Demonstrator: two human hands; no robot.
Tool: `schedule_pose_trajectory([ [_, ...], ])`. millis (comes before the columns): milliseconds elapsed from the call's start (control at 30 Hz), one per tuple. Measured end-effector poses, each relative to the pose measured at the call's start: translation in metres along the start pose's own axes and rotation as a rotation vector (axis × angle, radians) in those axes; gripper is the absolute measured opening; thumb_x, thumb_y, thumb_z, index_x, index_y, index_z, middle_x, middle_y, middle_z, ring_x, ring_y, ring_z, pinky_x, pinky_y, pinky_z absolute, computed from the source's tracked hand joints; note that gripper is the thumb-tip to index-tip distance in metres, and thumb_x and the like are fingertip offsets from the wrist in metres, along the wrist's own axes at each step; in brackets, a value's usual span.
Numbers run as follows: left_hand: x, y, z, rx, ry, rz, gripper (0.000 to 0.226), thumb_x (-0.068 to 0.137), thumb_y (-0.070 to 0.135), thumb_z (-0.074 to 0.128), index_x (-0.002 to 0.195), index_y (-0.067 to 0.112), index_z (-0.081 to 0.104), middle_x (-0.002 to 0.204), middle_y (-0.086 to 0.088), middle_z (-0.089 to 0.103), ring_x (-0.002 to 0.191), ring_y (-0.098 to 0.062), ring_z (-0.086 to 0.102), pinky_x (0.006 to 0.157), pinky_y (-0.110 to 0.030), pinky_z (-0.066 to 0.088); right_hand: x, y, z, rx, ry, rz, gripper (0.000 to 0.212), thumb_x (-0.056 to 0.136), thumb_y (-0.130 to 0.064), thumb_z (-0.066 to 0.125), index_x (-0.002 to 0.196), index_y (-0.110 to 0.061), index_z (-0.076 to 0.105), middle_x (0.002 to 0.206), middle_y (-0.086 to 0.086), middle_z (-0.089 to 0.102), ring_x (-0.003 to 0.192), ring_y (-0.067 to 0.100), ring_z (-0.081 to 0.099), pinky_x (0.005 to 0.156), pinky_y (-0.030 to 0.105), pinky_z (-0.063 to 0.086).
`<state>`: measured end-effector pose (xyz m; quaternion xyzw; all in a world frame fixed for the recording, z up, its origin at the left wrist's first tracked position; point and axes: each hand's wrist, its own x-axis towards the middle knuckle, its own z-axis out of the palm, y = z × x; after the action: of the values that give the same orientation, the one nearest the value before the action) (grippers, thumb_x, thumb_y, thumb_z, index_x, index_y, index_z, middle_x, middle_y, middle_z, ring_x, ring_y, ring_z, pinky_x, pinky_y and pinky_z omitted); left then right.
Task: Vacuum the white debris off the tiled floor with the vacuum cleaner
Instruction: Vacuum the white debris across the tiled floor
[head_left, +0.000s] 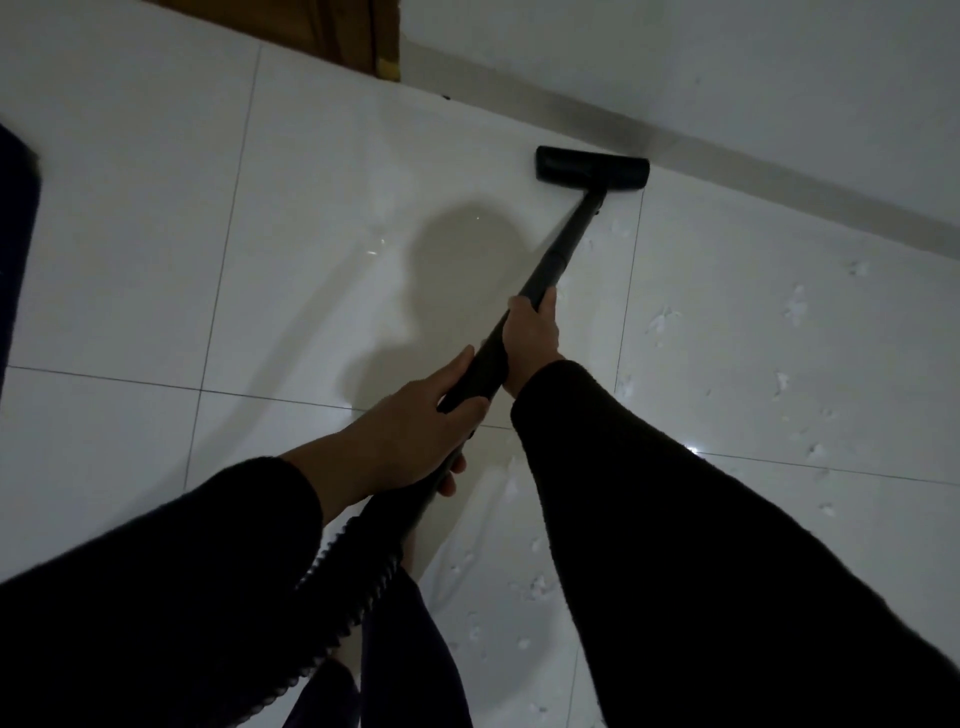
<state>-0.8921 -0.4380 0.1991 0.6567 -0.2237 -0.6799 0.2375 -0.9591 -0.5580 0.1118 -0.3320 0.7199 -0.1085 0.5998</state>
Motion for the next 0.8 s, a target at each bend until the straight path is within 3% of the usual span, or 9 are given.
schedule_pose_trajectory([
  [133, 0.009, 0.005, 0.002, -0.029, -0.001, -0.007, 0.061, 0.097, 0.031, 0.043, 0.148, 0.04, 0.01, 0.069, -0.003, 0.06, 0.039, -0.006, 0.058, 0.04, -0.016, 0.044, 0.005, -0.004, -0.005, 0.004, -0.008, 0.007, 0.064, 0.099, -0.017, 0.04, 0.156, -0.035, 0.017, 0.124, 0.007, 0.05, 0.081, 0.015, 0.052, 0.086, 0.041, 0.051],
  [567, -0.043, 0.002, 0.024, -0.029, -0.043, -0.021, 0.06, 0.097, 0.029, 0.043, 0.147, 0.04, 0.012, 0.068, -0.003, 0.058, 0.038, -0.005, 0.056, 0.043, -0.017, 0.046, -0.041, 0.019, -0.032, -0.01, 0.001, 0.055, 0.064, 0.1, -0.018, 0.039, 0.157, -0.034, 0.015, 0.124, 0.006, 0.05, 0.079, 0.012, 0.05, 0.08, 0.035, 0.043],
  [800, -0.074, -0.022, 0.043, 0.004, -0.062, -0.039, 0.06, 0.098, 0.03, 0.043, 0.148, 0.039, 0.01, 0.066, -0.002, 0.057, 0.036, -0.004, 0.056, 0.039, -0.015, 0.044, -0.069, 0.056, -0.043, 0.015, -0.006, 0.076, 0.064, 0.099, -0.02, 0.04, 0.156, -0.035, 0.016, 0.14, 0.01, 0.047, 0.101, 0.025, 0.053, 0.094, 0.042, 0.049],
])
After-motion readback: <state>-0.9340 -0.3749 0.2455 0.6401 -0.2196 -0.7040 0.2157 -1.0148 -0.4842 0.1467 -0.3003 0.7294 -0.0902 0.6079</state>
